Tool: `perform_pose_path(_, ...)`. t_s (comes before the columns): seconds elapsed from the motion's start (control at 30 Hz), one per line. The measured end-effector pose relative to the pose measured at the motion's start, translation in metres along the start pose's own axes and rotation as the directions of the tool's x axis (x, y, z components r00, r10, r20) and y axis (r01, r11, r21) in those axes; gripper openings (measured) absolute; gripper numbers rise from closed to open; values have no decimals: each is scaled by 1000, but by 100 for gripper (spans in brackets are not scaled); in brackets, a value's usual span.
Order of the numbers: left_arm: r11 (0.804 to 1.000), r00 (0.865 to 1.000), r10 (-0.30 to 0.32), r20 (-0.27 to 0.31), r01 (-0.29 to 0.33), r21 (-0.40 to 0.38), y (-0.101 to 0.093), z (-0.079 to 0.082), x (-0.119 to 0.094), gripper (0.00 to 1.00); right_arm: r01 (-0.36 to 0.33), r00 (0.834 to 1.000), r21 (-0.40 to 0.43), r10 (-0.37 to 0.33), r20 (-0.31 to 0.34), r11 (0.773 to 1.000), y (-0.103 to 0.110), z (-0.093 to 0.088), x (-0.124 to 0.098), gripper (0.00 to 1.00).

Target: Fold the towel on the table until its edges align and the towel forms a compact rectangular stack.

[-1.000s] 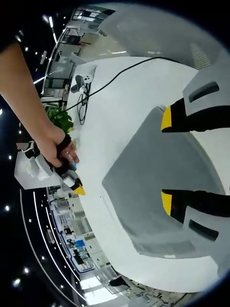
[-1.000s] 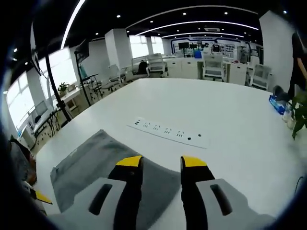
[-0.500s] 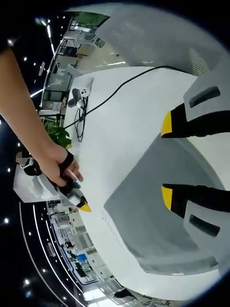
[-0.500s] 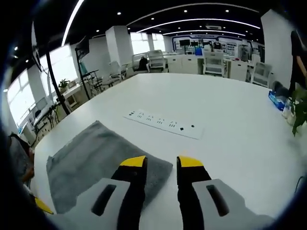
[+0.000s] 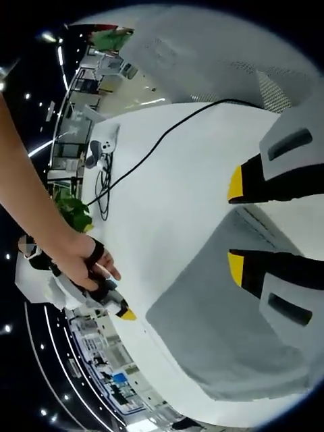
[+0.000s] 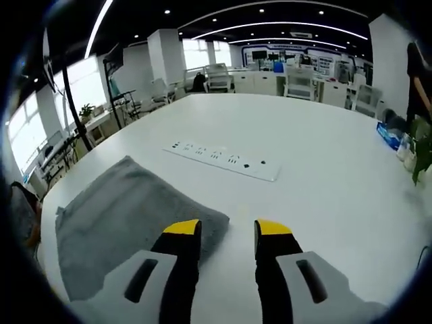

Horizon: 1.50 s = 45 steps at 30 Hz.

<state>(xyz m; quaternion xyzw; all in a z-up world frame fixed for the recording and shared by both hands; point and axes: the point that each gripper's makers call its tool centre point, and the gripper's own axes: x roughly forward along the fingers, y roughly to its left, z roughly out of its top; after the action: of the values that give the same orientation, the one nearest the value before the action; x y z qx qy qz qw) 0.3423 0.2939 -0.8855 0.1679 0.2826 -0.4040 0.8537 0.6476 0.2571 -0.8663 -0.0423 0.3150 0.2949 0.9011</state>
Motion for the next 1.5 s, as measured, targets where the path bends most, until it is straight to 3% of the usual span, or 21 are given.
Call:
perform_pose_path(0.1,1000,1000,-16,-11,16,-5,-6,-2,5,28,-7,1000,-3,7,-11,1000,5,-4,0,31)
perform_pose_path(0.2,1000,999,-23,-41,23,12,-11,-8,12,28,-21,998,-66,17,-68,998,9,-15,9,31)
perform_pose_path(0.3,996,994,-31,-108,39,75,-13,-17,19,27,-16,998,-31,14,-64,999,10,-12,18,31)
perform_pose_path(0.53,996,992,-19,-126,29,80,-9,-17,25,24,-41,997,-24,39,-63,999,11,-16,28,28)
perform_pose_path(0.63,994,991,-21,-134,35,104,-11,-18,26,23,-48,995,-9,47,-93,999,13,-26,33,26)
perform_pose_path(0.8,994,990,-21,-142,36,101,-10,-20,25,21,-57,994,-10,56,-96,998,8,-23,48,24)
perform_pose_path(0.97,999,989,-6,-146,12,45,-5,-21,26,13,-74,989,-36,69,-129,997,11,-31,47,17)
perform_pose_path(1.07,1000,988,-14,-153,11,-18,-4,-21,27,4,-78,991,-34,74,-110,996,12,-27,47,14)
perform_pose_path(1.17,986,986,-57,-155,31,-166,-5,-18,32,3,-100,988,-36,95,-124,994,13,-29,46,4)
perform_pose_path(1.27,989,986,-65,-154,44,-141,-9,-14,35,3,-99,987,-83,88,-135,992,10,-31,40,2)
perform_pose_path(1.5,982,987,-123,-105,106,-157,-39,9,46,2,-90,985,-65,79,-155,994,-5,-46,17,0)
